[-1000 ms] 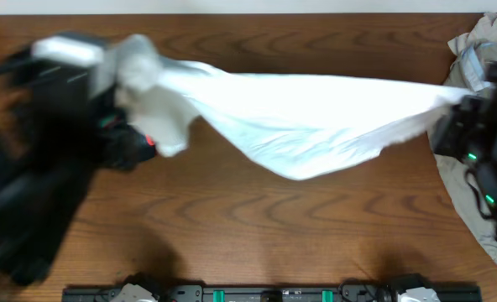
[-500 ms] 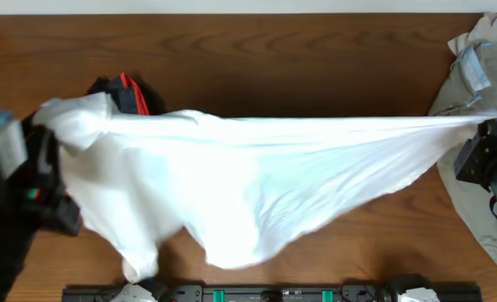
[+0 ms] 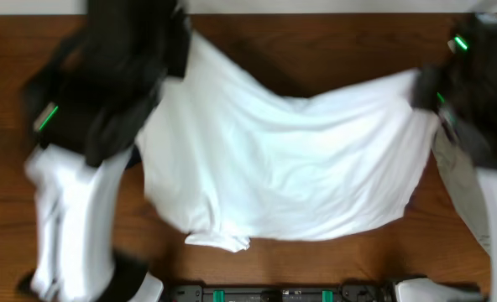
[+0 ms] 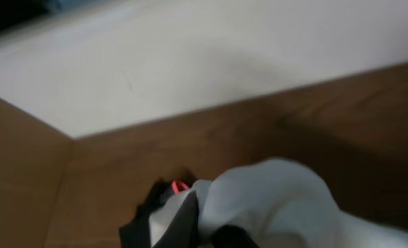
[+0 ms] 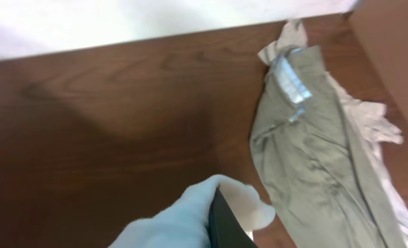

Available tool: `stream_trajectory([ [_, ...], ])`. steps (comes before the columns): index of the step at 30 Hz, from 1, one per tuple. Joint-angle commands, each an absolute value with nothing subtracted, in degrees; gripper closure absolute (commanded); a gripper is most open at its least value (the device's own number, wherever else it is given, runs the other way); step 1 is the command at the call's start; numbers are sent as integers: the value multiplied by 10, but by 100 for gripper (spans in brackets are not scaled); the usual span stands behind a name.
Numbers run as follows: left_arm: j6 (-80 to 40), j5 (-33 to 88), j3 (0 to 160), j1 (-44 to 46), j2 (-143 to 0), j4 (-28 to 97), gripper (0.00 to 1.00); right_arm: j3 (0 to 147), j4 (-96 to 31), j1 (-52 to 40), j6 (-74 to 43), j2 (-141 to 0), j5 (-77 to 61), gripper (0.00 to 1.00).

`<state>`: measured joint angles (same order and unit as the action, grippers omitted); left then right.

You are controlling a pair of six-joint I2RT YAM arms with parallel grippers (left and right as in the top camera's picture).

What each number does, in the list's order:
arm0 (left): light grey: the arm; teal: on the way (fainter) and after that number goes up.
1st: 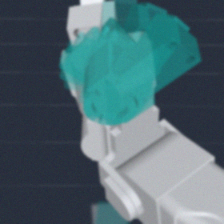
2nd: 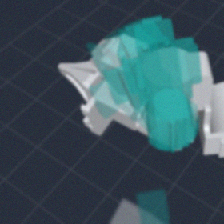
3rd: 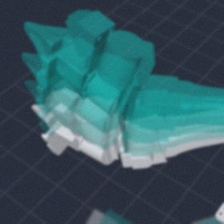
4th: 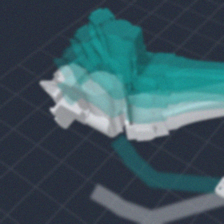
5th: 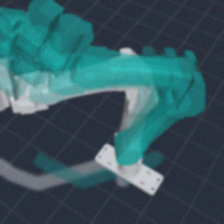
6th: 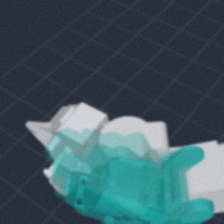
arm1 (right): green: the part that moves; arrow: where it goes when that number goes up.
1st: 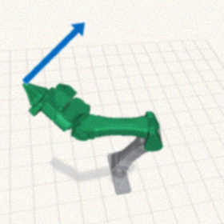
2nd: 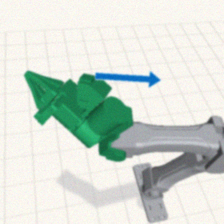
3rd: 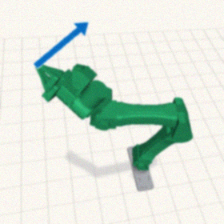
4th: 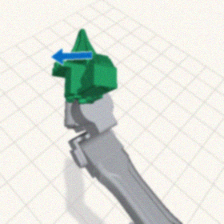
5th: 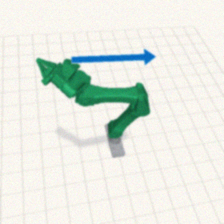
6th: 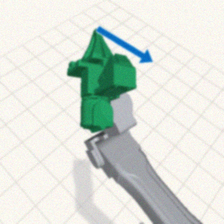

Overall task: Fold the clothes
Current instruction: 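Lay the stretched T-shirt flat on the table and open both grippers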

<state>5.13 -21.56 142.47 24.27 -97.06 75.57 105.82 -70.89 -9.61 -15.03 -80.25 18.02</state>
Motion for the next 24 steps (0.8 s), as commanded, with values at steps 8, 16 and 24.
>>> stream_trajectory([
  [8, 76, -126, 1424, 135, -1236, 623, 53, 1061, -494, -32, -88, -1047, 190, 41],
  [16, 57, -126, 1424, 93, -1174, 688, 23, 1061, -585, 17, -77, -1049, 174, 23],
  [24, 39, -123, 1424, 89, -1012, 760, 17, 1061, -670, 60, -96, -962, 25, 23],
])
